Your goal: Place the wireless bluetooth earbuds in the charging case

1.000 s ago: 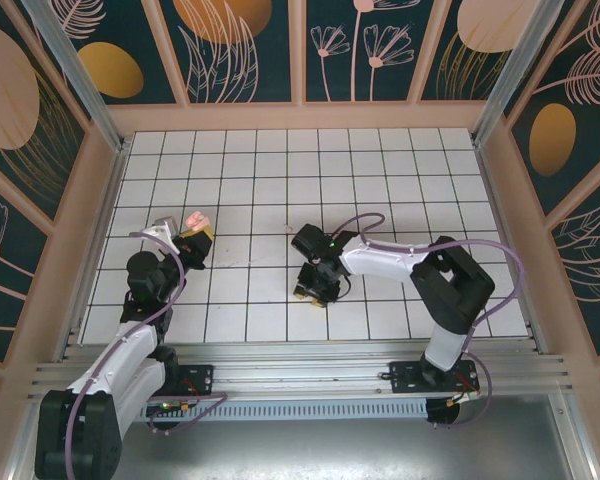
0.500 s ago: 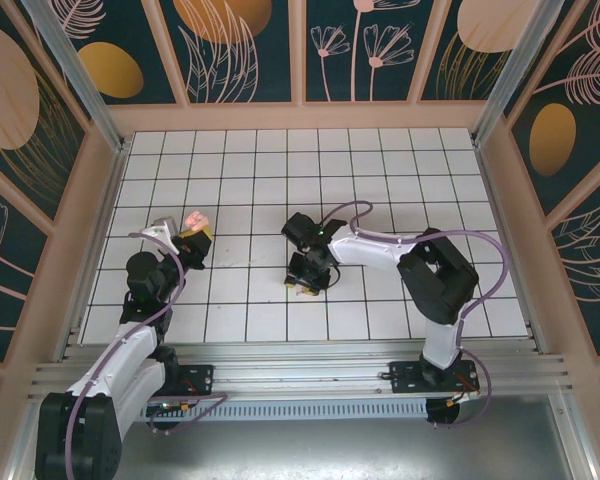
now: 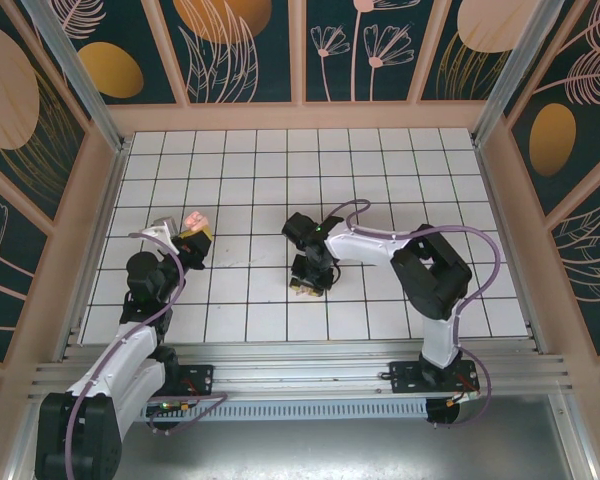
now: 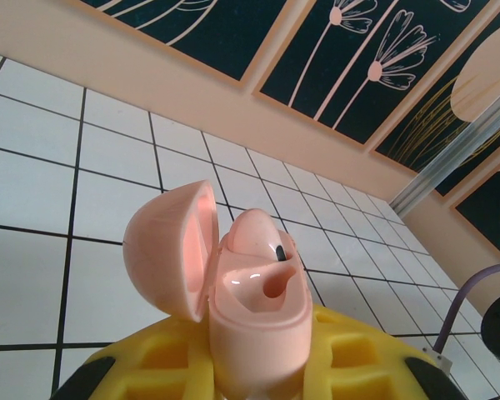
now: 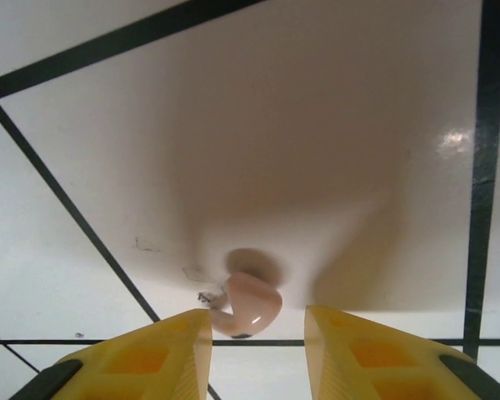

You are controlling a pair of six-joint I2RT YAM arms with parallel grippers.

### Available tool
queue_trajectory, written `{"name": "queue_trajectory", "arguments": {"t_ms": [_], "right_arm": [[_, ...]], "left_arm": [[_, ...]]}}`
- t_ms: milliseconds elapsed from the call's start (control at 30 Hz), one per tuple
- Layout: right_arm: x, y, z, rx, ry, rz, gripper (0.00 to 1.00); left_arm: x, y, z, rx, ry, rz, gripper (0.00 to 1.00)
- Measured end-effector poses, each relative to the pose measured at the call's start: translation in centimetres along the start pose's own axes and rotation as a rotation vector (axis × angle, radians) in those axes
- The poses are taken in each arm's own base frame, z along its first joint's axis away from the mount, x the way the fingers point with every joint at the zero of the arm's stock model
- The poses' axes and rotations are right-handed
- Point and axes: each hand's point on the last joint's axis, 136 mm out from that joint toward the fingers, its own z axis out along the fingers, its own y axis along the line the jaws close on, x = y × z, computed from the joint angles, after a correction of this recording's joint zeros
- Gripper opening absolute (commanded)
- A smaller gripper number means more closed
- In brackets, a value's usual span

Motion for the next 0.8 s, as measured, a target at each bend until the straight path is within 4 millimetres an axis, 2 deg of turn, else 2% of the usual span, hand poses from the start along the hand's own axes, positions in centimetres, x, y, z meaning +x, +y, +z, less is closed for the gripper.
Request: {"name": "queue_trajectory", "arguments": {"t_ms": [300, 467, 600, 800], "right_arm": [[-1.05, 0.14, 0.32, -0.001, 0.001, -0.014, 0.25], [-0.99, 0.19, 0.34, -0.003, 0.006, -0.013, 0.25], [-1.0, 0.28, 0.33, -0.006, 0.006, -0.014, 0.29], [-0.69, 0.63, 0.38, -0.003, 0.002, -0.027, 0.26]], "left_arm": [[-0.11, 0.05, -0.03, -0.004, -0.005, 0.008, 0.07], [-0.12, 0.08, -0.03, -0.006, -0.006, 0.012, 0.07], [-0.2, 0.21, -0.03, -0.014, -0.011, 0.015, 0.07], [-0.29, 0.33, -0.03, -0.021, -0.015, 0.015, 0.07]]}}
